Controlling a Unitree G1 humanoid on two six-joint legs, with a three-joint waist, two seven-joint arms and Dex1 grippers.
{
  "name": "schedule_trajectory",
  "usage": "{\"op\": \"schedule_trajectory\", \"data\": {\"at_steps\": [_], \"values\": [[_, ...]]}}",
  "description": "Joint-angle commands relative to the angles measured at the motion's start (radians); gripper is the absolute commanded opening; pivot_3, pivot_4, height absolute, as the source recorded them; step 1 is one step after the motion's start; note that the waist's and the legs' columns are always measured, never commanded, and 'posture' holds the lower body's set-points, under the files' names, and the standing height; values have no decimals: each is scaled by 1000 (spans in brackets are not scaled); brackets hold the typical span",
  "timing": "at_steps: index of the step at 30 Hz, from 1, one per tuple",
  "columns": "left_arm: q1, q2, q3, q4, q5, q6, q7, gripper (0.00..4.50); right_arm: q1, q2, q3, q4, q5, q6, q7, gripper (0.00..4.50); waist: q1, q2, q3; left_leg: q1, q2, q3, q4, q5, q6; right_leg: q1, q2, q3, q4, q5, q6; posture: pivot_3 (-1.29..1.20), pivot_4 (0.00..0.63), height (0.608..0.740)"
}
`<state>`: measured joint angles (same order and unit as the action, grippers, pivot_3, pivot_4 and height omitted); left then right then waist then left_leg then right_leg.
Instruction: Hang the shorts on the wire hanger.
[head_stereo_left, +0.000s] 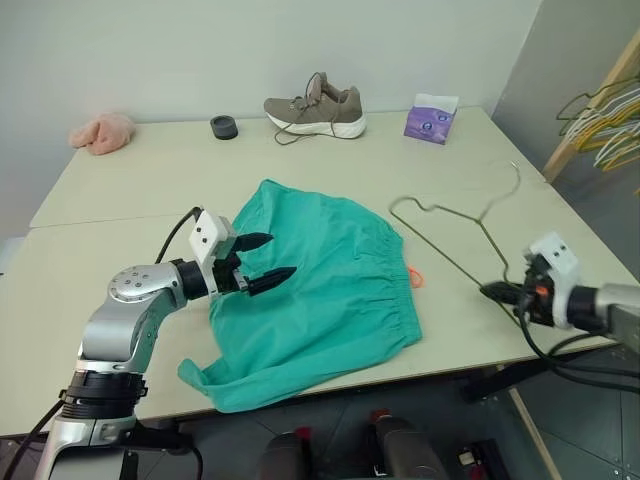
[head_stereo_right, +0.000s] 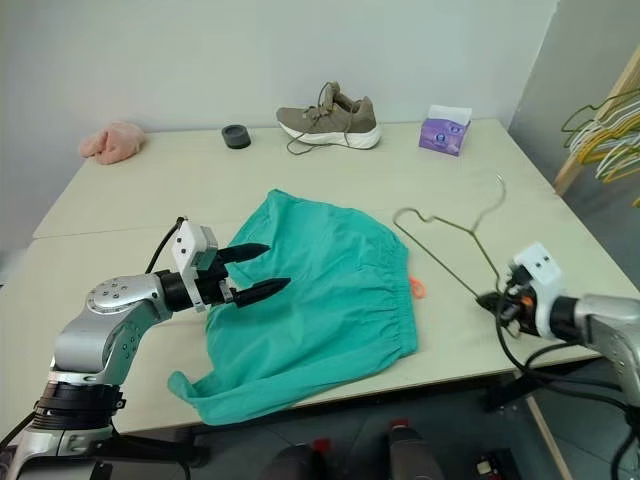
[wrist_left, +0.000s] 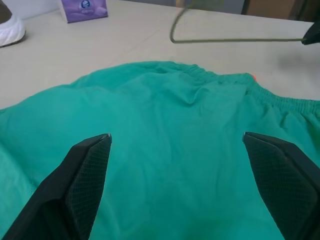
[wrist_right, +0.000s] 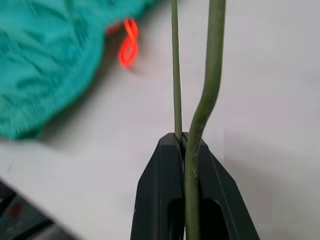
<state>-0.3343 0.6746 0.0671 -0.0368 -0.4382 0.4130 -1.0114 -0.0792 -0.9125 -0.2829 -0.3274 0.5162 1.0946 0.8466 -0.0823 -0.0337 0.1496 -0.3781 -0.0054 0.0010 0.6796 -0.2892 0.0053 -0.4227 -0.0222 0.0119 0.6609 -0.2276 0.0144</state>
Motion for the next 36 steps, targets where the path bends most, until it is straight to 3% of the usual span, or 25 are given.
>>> {"op": "schedule_trajectory", "data": {"at_steps": [1,6,13,29,36], "values": [[-6,26,-23,-13,9,-18,-50,4464,67,-10,-81,-51,61,91,-8,0,-3,0,0,0,0,0,0,0,0,0,1,0,0,-2,3,-220,136,740],[-36,26,-31,33,32,-43,-63,4464,130,-1,-91,-91,109,140,-10,0,-12,0,0,1,1,2,-1,0,0,0,2,2,0,-2,4,-228,136,740],[-58,29,-21,67,51,-65,-56,4464,82,0,-64,-128,171,137,-14,0,-12,0,0,1,0,2,-1,0,0,0,3,2,0,-2,4,-220,131,740],[-81,84,33,205,123,-188,-17,4464,-83,-8,122,-268,212,101,-20,0,-6,0,0,0,1,1,-1,0,0,0,1,2,-2,-2,4,-193,129,740],[-71,66,22,196,133,-201,-7,4464,-139,34,229,-168,157,117,-98,0,-6,0,0,0,1,2,0,0,0,0,-1,2,-2,-2,4,-194,128,740]]}}
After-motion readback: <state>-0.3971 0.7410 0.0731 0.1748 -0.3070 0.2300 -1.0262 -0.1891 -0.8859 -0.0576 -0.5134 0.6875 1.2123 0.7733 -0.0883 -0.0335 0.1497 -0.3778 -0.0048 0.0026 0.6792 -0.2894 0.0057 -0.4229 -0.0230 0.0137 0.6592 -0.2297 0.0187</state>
